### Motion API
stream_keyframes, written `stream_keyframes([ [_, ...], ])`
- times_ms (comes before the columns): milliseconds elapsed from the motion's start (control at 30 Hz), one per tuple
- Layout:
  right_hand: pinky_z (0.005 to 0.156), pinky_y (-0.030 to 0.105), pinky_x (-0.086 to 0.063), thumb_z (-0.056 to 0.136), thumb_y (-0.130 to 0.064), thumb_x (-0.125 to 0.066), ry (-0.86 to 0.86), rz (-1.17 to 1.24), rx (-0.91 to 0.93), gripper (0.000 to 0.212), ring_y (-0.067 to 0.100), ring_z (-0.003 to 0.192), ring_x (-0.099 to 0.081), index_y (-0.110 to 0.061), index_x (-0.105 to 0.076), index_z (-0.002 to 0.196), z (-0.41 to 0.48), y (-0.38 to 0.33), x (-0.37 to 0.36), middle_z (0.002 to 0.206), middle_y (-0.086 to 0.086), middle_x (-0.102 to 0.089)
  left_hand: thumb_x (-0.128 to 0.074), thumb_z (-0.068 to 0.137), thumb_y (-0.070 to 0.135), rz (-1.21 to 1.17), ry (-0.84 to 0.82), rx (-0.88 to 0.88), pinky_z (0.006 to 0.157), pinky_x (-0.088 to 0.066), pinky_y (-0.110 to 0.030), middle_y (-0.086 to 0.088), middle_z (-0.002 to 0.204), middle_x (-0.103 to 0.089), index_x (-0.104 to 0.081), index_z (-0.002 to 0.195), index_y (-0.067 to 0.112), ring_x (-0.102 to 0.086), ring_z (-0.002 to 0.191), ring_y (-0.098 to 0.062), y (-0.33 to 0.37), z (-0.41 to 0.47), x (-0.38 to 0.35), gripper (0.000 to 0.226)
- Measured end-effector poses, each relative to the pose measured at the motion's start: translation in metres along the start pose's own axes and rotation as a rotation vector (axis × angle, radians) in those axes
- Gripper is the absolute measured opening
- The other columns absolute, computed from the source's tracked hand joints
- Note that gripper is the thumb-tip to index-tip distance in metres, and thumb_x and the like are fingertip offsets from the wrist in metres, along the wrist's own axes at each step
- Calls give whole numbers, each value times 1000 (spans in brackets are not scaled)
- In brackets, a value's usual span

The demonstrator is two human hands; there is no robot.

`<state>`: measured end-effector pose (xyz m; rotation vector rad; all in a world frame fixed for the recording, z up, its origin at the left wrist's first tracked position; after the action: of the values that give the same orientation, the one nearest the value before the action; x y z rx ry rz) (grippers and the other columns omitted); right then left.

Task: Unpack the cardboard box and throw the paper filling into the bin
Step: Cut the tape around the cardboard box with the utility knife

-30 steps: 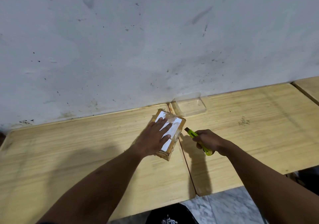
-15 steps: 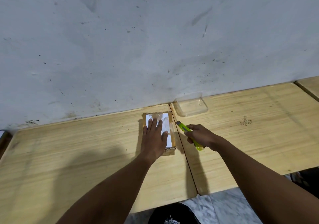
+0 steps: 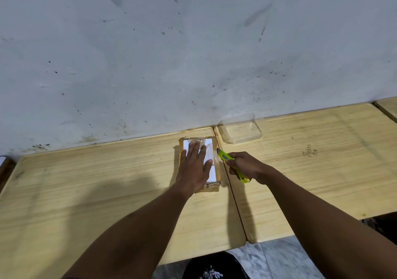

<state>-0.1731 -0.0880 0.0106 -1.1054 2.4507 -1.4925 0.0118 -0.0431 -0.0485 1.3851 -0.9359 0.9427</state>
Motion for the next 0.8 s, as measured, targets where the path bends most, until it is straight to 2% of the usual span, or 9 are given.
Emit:
stream_keyframes([
  [200, 63, 37, -37, 95, -17, -51, -5, -124, -20, 16, 22, 62, -47, -12, -58, 82, 8, -13, 1, 66, 6, -59, -23, 105, 41, -19, 7, 14, 123, 5, -41, -1, 165, 4, -7, 157, 15, 16, 150, -16, -1, 1, 1, 60],
  [333, 56, 30, -35, 95, -18, -52, -36, -185, -59, 14, 19, 55, -44, -12, -59, 84, 6, -14, 5, 64, 5, -58, -23, 105, 40, -10, 42, 21, 123, 2, -42, -1, 165, 0, -10, 157, 15, 13, 151, -17, -1, -1, -1, 59],
  [500, 53, 29, -33, 95, -18, -53, -66, -215, -98, 12, 20, 52, -42, -11, -60, 88, 9, -15, 10, 64, 7, -56, -22, 105, 39, -6, 52, 13, 123, 1, -42, -2, 165, -2, -12, 156, 14, 11, 151, -17, 0, 0, -1, 58],
  [633, 56, 32, -34, 92, -16, -52, -65, -219, -107, 11, 23, 57, -42, -9, -60, 90, 8, -15, 8, 62, 7, -57, -23, 105, 39, -3, 63, 8, 123, -1, -42, -2, 165, -4, -15, 156, 15, 8, 151, -17, 0, -1, -1, 57],
  [800, 47, 23, -31, 93, -16, -51, -72, -247, -136, 21, 20, 50, -39, -2, -64, 101, -2, -16, 10, 62, 7, -56, -25, 105, 40, 18, 80, -5, 123, -5, -42, -1, 165, -9, -17, 156, 16, 3, 152, -17, 1, -1, -3, 57],
])
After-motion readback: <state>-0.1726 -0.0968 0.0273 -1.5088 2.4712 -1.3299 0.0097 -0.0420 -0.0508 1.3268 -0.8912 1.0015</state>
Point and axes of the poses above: each hand's wrist, its own z-axis towards the middle knuckle, its own x-axis out of the back of the hand, y = z × x, the point moved 2 cm from there along z, towards the middle knuckle
